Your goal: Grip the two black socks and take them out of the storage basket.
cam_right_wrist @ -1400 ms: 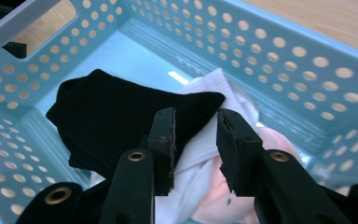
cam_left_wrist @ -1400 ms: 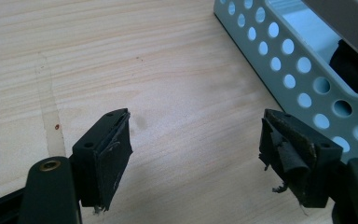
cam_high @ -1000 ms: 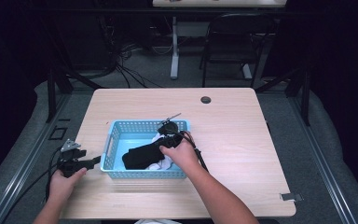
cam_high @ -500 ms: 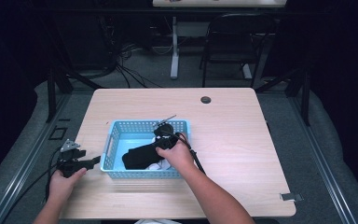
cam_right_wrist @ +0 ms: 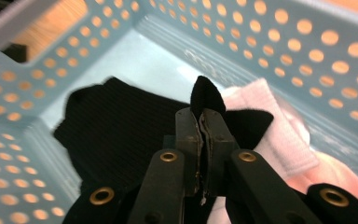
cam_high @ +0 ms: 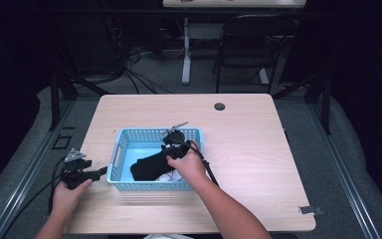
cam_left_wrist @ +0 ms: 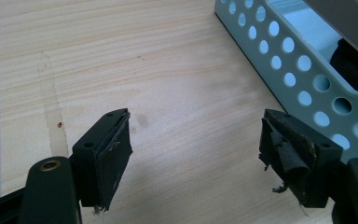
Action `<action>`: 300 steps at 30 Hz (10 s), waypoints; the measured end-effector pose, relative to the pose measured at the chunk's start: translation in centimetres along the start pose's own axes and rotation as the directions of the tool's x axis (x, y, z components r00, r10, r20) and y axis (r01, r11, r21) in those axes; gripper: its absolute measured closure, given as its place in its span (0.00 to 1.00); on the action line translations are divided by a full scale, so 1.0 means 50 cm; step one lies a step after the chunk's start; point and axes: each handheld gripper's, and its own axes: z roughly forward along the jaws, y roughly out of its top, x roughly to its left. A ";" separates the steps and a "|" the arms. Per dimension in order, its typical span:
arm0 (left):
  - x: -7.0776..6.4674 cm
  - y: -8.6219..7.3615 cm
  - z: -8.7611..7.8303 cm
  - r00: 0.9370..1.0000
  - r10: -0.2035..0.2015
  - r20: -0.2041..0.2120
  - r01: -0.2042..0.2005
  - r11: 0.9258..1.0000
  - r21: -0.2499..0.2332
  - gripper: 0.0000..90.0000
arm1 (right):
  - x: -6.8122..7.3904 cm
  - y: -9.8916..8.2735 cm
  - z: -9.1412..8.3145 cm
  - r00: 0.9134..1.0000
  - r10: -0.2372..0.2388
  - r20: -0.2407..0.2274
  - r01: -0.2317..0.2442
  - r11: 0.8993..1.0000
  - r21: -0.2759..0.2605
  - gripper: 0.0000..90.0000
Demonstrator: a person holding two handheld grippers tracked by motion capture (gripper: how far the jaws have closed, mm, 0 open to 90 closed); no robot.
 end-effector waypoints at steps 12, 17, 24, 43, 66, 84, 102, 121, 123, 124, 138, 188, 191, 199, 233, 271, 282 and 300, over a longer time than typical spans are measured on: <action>0.000 0.000 -0.001 1.000 -0.002 0.000 0.002 1.000 -0.001 0.28 | 0.035 0.059 -0.092 0.996 -0.064 -0.061 0.059 0.995 -0.085 0.97; 0.000 -0.001 0.000 1.000 -0.004 -0.002 0.004 1.000 -0.001 0.28 | 0.044 0.080 -0.135 0.994 -0.088 -0.068 0.080 0.990 -0.120 0.97; 0.000 -0.001 0.000 1.000 -0.004 -0.002 0.004 1.000 -0.001 0.28 | 0.039 0.096 -0.191 0.993 -0.093 -0.073 0.081 0.984 -0.156 0.97; 0.000 -0.002 0.000 1.000 -0.004 -0.003 0.004 1.000 0.004 0.28 | -0.033 0.088 -0.341 0.999 -0.030 -0.039 0.020 0.970 -0.242 0.97; -0.001 -0.003 0.001 1.000 0.003 -0.009 -0.003 1.000 0.014 0.28 | -0.149 -0.027 -0.416 0.992 0.097 0.075 -0.072 0.958 -0.279 0.97; -0.001 -0.005 0.001 1.000 0.005 -0.010 -0.005 1.000 0.016 0.28 | -0.234 -0.141 -0.319 0.972 0.216 0.092 -0.191 0.956 -0.224 0.97; -0.001 -0.006 0.001 1.000 0.004 -0.015 -0.004 1.000 0.021 0.28 | -0.353 -0.248 -0.291 0.908 0.377 0.184 -0.343 0.919 -0.193 0.95; 0.001 -0.009 -0.003 1.000 -0.004 -0.012 0.004 1.000 0.014 0.28 | -0.277 -0.168 -0.281 0.951 0.238 0.199 -0.205 0.964 -0.171 0.68; 0.002 -0.010 -0.005 1.000 -0.010 -0.012 0.010 1.000 0.009 0.28 | -0.264 -0.155 -0.274 0.957 0.217 0.192 -0.186 0.969 -0.165 0.68; 0.002 -0.010 -0.005 1.000 -0.009 -0.012 0.009 1.000 0.009 0.28 | -0.254 -0.146 -0.269 0.961 0.203 0.187 -0.174 0.971 -0.161 0.68; 0.004 -0.013 -0.010 1.000 -0.014 -0.016 0.014 1.000 0.005 0.28 | -0.143 -0.056 -0.199 0.994 0.062 0.089 -0.053 0.994 -0.098 0.68; 0.005 -0.011 -0.011 1.000 -0.015 -0.009 0.015 1.000 -0.002 0.28 | -0.031 -0.003 0.036 0.998 0.067 -0.015 -0.064 0.983 0.173 0.81; 0.005 -0.011 -0.011 1.000 -0.015 -0.010 0.015 1.000 -0.002 0.27 | -0.025 -0.004 0.035 0.998 0.059 -0.005 -0.058 0.989 0.138 0.91; 0.005 -0.011 -0.010 1.000 -0.017 -0.010 0.017 1.000 -0.002 0.28 | -0.017 0.000 0.024 1.000 0.014 -0.006 -0.013 0.994 0.107 0.98; 0.004 -0.011 -0.010 1.000 -0.014 -0.011 0.014 1.000 0.000 0.28 | 0.039 0.078 -0.130 0.992 -0.109 -0.060 0.104 0.991 -0.081 0.99; 0.004 -0.012 -0.010 1.000 -0.014 -0.012 0.014 1.000 0.004 0.28 | -0.032 0.093 -0.354 0.997 -0.068 0.035 0.075 0.968 -0.238 0.99; 0.004 -0.012 -0.010 1.000 -0.014 -0.015 0.014 1.000 0.005 0.28 | -0.097 0.045 -0.425 0.994 0.004 0.106 0.025 0.964 -0.266 0.99; 0.005 -0.014 -0.011 1.000 -0.015 -0.020 0.015 1.000 0.011 0.28 | -0.156 -0.048 -0.410 0.986 0.091 0.140 -0.052 0.964 -0.261 0.99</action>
